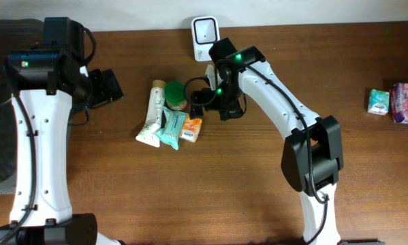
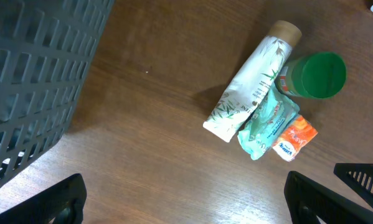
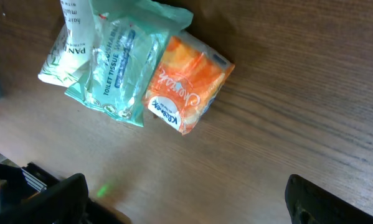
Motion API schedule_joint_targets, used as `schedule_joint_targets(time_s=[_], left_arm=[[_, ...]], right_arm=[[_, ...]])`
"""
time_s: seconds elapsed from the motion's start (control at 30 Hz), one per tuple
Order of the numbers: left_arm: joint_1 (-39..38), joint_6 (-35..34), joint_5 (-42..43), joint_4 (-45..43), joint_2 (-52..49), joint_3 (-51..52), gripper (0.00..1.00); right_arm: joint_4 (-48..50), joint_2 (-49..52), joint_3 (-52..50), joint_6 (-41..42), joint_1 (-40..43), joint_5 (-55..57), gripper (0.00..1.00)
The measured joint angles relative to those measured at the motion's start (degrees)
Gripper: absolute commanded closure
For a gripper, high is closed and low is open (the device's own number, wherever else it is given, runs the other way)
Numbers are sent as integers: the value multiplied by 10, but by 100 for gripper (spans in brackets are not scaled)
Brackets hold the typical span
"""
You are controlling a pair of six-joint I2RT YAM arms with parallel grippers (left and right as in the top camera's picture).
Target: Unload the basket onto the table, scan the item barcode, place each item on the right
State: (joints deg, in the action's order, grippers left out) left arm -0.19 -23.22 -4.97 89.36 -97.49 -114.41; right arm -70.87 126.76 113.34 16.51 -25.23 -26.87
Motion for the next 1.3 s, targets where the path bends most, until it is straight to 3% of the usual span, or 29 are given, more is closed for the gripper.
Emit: schedule_joint_targets(time_s=[0.3,0.4,0.57,0.77,0.87,0.97,1.17,1.23,1.3], left_arm=[[0,0,0,0,0,0,1],[0,0,0,0,0,0,1],[0,0,0,0,0,0,1],[0,0,0,0,0,0,1],[0,0,0,0,0,0,1],[0,0,0,0,0,0,1],[0,0,0,0,0,0,1],[0,0,0,0,0,0,1],[0,0,0,0,0,0,1]], right_arm=[[36,0,-30,17,0,0,32],[150,1,-111,55,0,-9,46],[268,2,-155,145,0,-24,49],[294,2,-193,227,-30,26,53],[308,2,-207,238,-50,38,73],[291,2,-210,240,-56,65,83],[99,-7,-170,174,-24,199,83],[39,-9,-149,144,4,272,66],[-9,-11,-114,106,35,326,57]])
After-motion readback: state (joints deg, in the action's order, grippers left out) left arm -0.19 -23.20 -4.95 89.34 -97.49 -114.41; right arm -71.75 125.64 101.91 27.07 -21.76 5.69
